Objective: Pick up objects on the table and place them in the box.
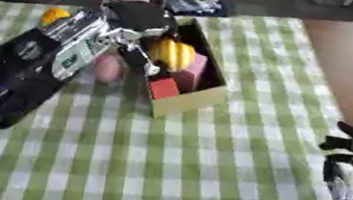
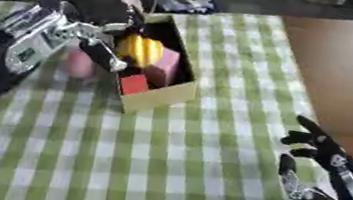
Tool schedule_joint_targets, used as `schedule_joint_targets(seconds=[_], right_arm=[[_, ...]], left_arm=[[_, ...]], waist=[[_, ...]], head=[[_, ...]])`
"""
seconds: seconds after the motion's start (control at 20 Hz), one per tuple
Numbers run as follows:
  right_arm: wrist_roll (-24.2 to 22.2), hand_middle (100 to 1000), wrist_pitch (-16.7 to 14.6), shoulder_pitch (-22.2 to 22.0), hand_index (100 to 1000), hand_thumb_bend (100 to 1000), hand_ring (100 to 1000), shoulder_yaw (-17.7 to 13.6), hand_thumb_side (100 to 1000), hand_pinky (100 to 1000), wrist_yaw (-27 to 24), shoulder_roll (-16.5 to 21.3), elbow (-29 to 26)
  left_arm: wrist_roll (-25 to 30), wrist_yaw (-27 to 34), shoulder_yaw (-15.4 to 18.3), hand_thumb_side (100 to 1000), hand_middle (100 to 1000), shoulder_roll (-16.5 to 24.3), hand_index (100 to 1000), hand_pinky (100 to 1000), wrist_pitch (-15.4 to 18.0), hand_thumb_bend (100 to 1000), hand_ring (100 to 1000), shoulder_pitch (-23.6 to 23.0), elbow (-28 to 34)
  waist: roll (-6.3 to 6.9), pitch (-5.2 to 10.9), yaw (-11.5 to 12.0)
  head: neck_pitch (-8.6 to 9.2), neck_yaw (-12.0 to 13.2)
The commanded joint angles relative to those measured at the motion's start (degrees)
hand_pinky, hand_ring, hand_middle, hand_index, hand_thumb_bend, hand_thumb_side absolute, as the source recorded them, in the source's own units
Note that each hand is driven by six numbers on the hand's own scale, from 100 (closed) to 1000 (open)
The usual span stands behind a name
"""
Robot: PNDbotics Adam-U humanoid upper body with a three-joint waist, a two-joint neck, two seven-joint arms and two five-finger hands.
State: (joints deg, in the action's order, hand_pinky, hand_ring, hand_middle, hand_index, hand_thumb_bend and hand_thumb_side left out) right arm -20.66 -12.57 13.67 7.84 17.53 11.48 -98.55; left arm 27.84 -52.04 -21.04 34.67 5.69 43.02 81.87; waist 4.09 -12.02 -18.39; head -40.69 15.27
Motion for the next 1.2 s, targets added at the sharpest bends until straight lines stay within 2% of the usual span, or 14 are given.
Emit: schedule_joint_targets(seconds=[0.05,0.2,0.25,0.3,0.45,0.55,0.65,0.85,1.05,1.1,1.15,1.2], right_arm=[[-0.2,694,-0.1,0.7,987,100,889,0.0,470,738,-0.5,0.2,-0.6],[-0.2,694,-0.1,0.8,987,100,889,-0.1,470,738,-0.4,0.2,-0.6],[-0.1,694,-0.1,0.8,987,100,889,-0.1,470,738,-0.4,0.2,-0.6],[-0.1,694,-0.1,0.7,987,100,889,-0.1,470,738,-0.4,0.2,-0.6],[-0.1,694,-0.1,0.7,987,100,889,-0.2,470,738,-0.4,0.2,-0.6],[0.0,694,0.0,0.7,986,100,889,-0.3,470,738,-0.3,0.2,-0.6],[0.1,694,0.0,0.6,986,100,889,-0.4,470,738,-0.3,0.3,-0.6],[0.3,694,0.0,0.6,986,100,889,-0.6,470,738,-0.1,0.4,-0.6],[0.4,694,0.1,0.5,986,100,889,-0.7,470,738,0.0,0.5,-0.6],[0.4,694,0.1,0.5,986,100,889,-0.7,472,738,0.0,0.5,-0.6],[0.4,694,0.0,0.5,986,100,889,-0.7,470,737,0.0,0.5,-0.6],[0.4,694,0.0,0.6,986,100,889,-0.7,470,737,0.0,0.5,-0.6]], left_arm=[[-0.6,0.2,0.4,242,758,0.4,859,750,0.1,287,720,1.1,-0.1],[-1.6,0.9,0.7,261,805,0.8,895,761,-0.5,333,751,0.9,0.6],[-1.9,1.0,0.8,304,814,1.0,900,766,-0.7,341,758,0.9,1.0],[-2.1,1.1,0.9,401,831,1.2,907,779,-0.9,350,772,0.7,1.4],[-1.8,1.8,0.9,466,844,2.5,917,795,-0.7,358,787,0.1,3.6],[-1.2,2.4,1.3,430,823,3.8,897,792,-0.7,352,779,-0.5,5.9],[-0.8,3.1,2.3,252,788,5.5,869,768,-1.4,352,746,-1.2,8.3],[0.5,4.2,5.4,256,772,9.0,862,761,-4.1,359,731,-2.9,10.5],[1.1,3.4,8.2,272,759,11.4,851,754,-6.9,385,720,-4.5,8.1],[1.2,3.0,8.7,174,756,11.6,851,750,-7.4,417,716,-4.8,6.9],[1.4,2.7,9.0,276,757,11.5,851,748,-7.9,386,714,-5.0,5.5],[1.3,2.4,9.1,280,757,11.3,851,747,-8.2,395,715,-5.1,4.0]], waist=[[-1.02,0.65,-0.1],[-1.01,0.62,0.0],[-1.01,0.61,0.0],[-1.0,0.59,0.1],[-1.02,0.55,0.2],[-1.04,0.51,0.4],[-1.02,0.51,0.6],[-0.86,0.59,1.0],[-0.74,0.69,1.4],[-0.72,0.71,1.4],[-0.72,0.72,1.5],[-0.73,0.73,1.5]], head=[[0.88,0.2],[0.97,0.1],[0.97,0.0],[0.99,0.0],[1.05,-0.2],[1.07,-0.5],[1.02,-0.6],[0.96,-1.1],[0.99,-1.4],[1.04,-1.4],[1.08,-1.5],[1.09,-1.5]])
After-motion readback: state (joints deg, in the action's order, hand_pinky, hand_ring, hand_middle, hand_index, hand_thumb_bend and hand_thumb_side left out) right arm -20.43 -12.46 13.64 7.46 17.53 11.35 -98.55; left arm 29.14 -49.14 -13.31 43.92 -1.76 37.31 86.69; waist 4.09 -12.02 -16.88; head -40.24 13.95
